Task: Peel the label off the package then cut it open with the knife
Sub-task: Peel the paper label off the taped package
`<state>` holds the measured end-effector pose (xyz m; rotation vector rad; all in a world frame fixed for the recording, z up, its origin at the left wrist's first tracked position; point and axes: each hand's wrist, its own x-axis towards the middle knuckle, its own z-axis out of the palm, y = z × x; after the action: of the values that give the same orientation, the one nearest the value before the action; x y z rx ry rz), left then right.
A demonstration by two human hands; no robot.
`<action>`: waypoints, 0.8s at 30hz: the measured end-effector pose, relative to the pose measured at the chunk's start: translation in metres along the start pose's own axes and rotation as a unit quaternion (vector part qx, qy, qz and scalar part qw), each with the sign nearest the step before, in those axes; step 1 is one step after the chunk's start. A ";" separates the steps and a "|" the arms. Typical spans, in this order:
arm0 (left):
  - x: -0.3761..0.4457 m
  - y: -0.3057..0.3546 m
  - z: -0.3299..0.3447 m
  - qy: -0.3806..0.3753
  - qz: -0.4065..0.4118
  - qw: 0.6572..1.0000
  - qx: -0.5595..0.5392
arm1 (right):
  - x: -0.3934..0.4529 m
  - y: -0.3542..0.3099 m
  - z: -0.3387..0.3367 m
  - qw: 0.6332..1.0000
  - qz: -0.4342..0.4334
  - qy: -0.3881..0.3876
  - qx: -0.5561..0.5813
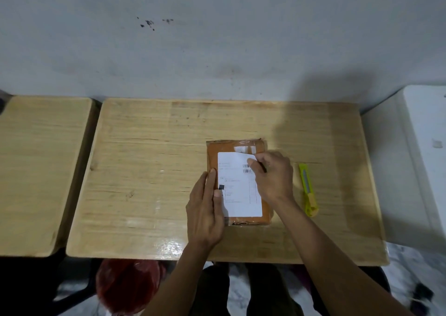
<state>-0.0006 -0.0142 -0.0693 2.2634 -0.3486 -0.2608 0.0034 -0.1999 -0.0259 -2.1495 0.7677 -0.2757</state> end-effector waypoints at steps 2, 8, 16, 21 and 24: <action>0.003 0.003 0.001 -0.006 0.014 0.999 0.049 | -0.003 -0.001 -0.001 1.000 -0.012 -0.003 -0.005; 0.020 -0.001 0.006 -0.091 0.067 0.986 0.123 | -0.002 0.011 0.004 1.000 -0.014 -0.009 0.023; 0.021 -0.004 0.009 -0.094 0.063 0.984 0.141 | -0.004 0.023 0.014 0.998 0.006 -0.032 0.051; 0.020 -0.003 0.008 -0.091 0.060 0.983 0.148 | -0.007 0.020 0.009 0.996 -0.001 -0.063 0.056; 0.017 -0.003 0.008 -0.086 0.058 0.984 0.148 | -0.008 0.018 0.006 0.994 0.001 -0.086 0.069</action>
<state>0.0138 -0.0241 -0.0780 2.5067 -0.6444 -0.3658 -0.0078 -0.1996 -0.0431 -2.0124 0.6346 -0.1350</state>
